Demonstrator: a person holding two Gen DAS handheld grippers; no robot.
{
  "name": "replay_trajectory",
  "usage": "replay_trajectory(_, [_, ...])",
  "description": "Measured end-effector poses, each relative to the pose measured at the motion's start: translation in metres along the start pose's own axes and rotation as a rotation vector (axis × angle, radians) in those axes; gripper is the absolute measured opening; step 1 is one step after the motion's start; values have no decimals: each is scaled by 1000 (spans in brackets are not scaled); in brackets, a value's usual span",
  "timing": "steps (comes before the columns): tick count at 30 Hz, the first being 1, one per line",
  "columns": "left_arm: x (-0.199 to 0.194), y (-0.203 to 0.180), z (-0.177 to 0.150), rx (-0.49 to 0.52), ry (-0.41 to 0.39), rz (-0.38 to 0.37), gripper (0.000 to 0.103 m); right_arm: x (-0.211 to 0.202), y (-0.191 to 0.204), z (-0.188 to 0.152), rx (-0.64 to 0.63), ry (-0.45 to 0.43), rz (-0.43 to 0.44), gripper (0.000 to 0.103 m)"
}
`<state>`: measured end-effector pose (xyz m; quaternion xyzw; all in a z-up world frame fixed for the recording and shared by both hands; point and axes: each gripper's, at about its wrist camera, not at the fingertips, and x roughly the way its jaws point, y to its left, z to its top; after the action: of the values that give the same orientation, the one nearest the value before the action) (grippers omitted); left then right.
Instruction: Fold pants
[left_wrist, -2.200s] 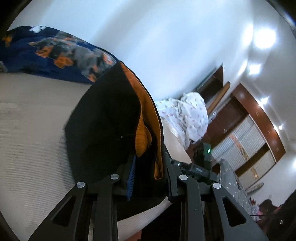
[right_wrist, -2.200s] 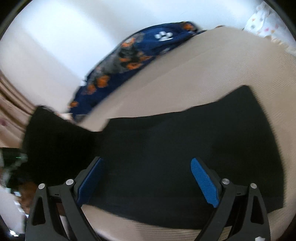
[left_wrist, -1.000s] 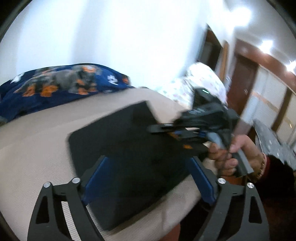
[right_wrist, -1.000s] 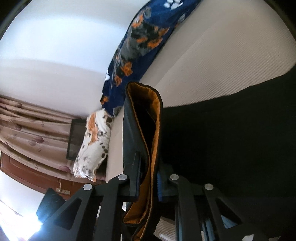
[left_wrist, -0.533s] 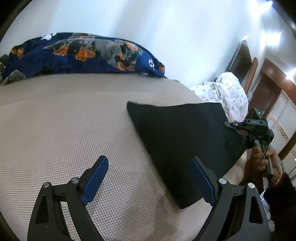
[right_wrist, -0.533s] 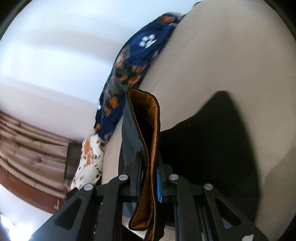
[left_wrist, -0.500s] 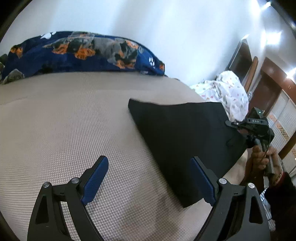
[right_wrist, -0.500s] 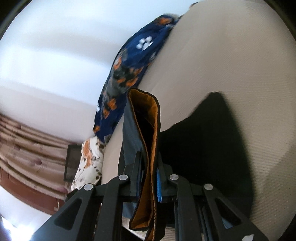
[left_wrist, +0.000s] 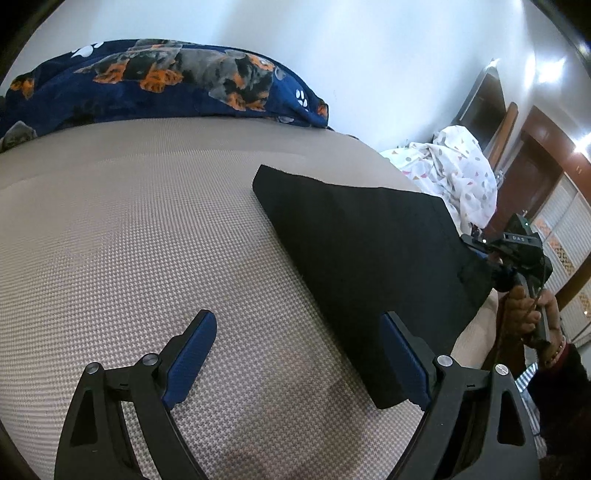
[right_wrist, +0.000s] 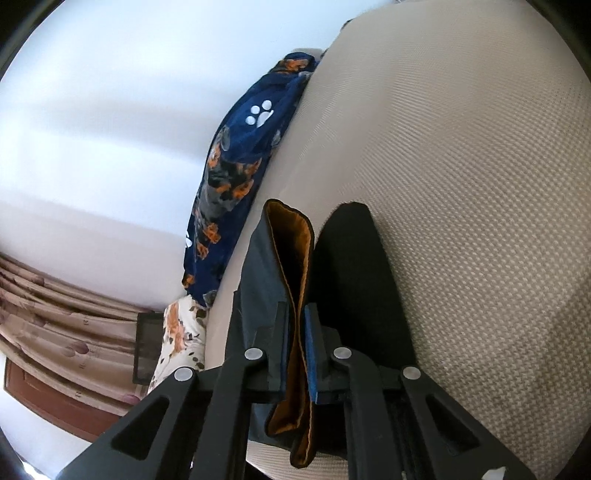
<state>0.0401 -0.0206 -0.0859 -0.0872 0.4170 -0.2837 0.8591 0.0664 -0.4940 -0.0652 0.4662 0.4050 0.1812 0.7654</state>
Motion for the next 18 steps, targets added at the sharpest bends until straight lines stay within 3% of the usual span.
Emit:
replay_trajectory(6, [5, 5, -2, -20, 17, 7, 89, 6, 2, 4, 12, 21, -26, 16])
replay_trajectory(8, [5, 7, -3, -30, 17, 4, 89, 9, 3, 6, -2, 17, -60, 37])
replay_trajectory(11, [6, 9, -3, -34, 15, 2, 89, 11, 8, 10, -27, 8, -96, 46])
replay_trajectory(15, [6, 7, -6, -16, 7, 11, 89, 25, 11, 9, -49, 70, -102, 46])
replay_trajectory(16, [6, 7, -6, -10, 4, 13, 89, 34, 15, 6, -79, 102, -129, 42])
replay_trajectory(17, [6, 6, -5, -5, 1, 15, 89, 37, 18, 3, -104, 109, -159, 27])
replay_trajectory(18, [6, 5, -6, 4, -5, 18, 89, 39, 19, 2, -118, 114, -167, 20])
